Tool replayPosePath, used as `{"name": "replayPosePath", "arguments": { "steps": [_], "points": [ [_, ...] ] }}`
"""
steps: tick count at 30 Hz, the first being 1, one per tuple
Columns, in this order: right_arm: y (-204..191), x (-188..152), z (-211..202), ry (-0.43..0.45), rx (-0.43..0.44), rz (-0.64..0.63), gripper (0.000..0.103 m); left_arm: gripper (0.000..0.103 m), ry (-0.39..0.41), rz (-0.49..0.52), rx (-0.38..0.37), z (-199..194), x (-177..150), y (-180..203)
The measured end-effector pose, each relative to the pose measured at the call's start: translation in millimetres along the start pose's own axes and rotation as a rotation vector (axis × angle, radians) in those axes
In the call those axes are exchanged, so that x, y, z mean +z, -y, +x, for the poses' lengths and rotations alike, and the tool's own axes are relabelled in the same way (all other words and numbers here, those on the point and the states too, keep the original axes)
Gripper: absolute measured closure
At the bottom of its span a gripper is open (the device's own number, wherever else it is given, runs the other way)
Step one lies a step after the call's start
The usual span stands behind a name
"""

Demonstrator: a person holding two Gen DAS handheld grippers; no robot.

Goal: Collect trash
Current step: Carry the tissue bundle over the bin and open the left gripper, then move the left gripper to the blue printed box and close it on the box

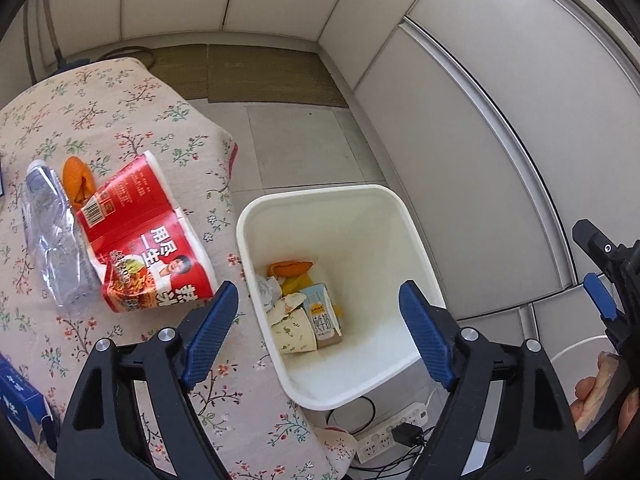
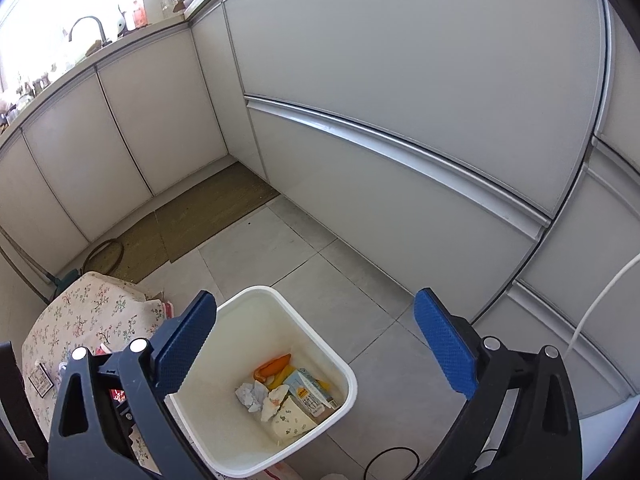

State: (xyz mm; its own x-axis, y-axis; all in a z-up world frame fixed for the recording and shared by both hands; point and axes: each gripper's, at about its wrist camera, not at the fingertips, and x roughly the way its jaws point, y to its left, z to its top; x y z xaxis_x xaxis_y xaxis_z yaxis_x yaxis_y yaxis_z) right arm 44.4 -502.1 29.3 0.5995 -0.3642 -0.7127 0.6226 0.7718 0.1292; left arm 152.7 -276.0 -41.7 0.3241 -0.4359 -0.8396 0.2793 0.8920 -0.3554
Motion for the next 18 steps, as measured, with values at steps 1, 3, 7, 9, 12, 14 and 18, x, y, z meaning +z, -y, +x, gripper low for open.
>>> {"name": "replayPosePath", "arguments": {
  "steps": [1, 3, 7, 9, 12, 14, 18],
  "points": [
    [-4.1, -1.6, 0.5, -0.006, 0.002, -0.016, 0.007, 0.021, 0.007, -0.012, 0.01, -3.4, -1.7, -4.1],
    [-15.1, -6.2, 2.2, -0.024, 0.01, -0.055, 0.007, 0.017, 0.019, -0.033, 0.03, -10.8, -5.5, -11.9],
    [-44.1, -16.8, 0.0, -0.032, 0.037, -0.142, 0.007, 0.011, 0.067, -0.105, 0.086, -34.6, -18.2, -36.4],
    [-57.5, -21.8, -2.6, -0.033, 0.062, -0.173, 0.007, 0.01, 0.09, -0.147, 0.118, -49.4, -26.0, -52.6],
    [-80.0, -31.2, -6.5, -0.043, 0.103, -0.224, 0.007, 0.008, 0.12, -0.197, 0.187, -70.4, -37.8, -78.2],
    [-96.7, -38.5, -8.8, -0.053, 0.134, -0.261, 0.007, 0.008, 0.137, -0.216, 0.233, -85.2, -48.3, -93.9],
    [-132.5, -54.8, -16.2, -0.068, 0.204, -0.341, 0.007, 0.007, 0.185, -0.295, 0.309, -118.9, -71.5, -134.5]
  ]
}}
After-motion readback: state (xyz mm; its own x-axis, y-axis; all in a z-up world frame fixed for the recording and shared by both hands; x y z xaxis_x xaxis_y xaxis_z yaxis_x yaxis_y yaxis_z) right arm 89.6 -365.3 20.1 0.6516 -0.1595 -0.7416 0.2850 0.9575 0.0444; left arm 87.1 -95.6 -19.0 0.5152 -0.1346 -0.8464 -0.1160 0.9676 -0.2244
